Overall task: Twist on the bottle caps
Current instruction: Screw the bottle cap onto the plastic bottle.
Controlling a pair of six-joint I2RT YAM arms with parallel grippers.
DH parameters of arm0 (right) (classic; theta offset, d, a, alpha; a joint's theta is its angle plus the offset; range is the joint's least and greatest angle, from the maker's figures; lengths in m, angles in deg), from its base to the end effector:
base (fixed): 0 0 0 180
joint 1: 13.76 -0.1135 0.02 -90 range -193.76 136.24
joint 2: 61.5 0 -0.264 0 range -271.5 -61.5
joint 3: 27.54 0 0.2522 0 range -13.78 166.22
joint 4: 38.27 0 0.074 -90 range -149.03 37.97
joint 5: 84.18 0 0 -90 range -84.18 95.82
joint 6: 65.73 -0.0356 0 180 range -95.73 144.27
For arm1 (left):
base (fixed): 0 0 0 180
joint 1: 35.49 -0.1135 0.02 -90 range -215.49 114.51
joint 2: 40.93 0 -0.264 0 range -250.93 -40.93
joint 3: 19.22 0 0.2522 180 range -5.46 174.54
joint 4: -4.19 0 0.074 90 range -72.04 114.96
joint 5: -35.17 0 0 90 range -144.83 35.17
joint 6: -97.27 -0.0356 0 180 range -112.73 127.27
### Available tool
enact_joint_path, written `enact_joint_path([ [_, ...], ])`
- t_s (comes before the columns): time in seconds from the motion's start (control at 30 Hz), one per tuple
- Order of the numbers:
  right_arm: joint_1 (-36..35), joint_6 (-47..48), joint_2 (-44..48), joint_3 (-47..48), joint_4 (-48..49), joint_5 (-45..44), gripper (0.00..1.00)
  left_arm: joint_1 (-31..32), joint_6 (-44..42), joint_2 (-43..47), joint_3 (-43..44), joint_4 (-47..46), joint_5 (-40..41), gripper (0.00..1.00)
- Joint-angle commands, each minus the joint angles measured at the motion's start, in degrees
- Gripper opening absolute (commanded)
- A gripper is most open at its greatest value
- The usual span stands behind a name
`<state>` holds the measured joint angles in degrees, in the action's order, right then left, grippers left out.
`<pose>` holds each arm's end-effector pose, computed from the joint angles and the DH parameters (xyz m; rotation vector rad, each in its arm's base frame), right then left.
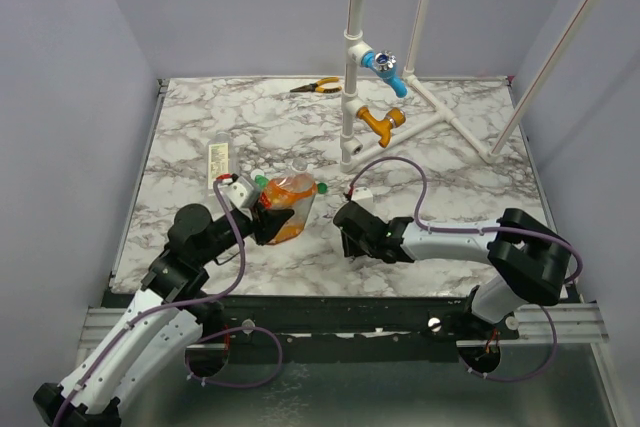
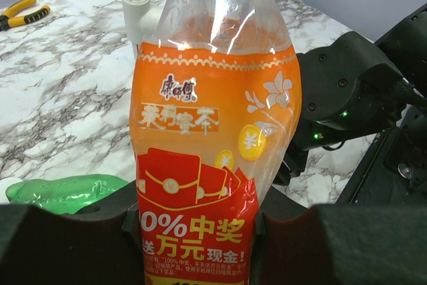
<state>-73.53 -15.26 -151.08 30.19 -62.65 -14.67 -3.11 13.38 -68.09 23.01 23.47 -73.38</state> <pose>0.1578 0.2460 0.1552 -0.3020 2.4666 0.2836 0.1089 -0.0824 0.2917 0.6298 1.5775 -0.7732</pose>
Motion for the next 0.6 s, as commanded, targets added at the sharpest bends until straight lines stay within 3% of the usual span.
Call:
enact_joint_path([
  [0.0, 0.25, 0.36, -1.28, 0.27, -1.51, 0.45, 0.39, 0.37, -0.83, -0.56, 0.67, -0.60, -2.55, 0.00],
  [0.17, 0.27, -0.20, 3.72, 0.72, -3.88, 0.12, 0.21, 0.94, -1.42, -2.20, 1.04, -0.36, -4.14, 0.00],
  [0.43, 0.23, -2.43, 22.52, 0.69, -11.48, 3.12, 0.19, 6.55, -5.60, -6.38, 3.16, 0.08, -4.01, 0.00],
  [0.57, 0.27, -4.61, 33.21, 0.04, -15.04, 5.11, 0.19, 13.05, -9.78, -8.99, 4.08, 1.02, 1.54, 0.00],
])
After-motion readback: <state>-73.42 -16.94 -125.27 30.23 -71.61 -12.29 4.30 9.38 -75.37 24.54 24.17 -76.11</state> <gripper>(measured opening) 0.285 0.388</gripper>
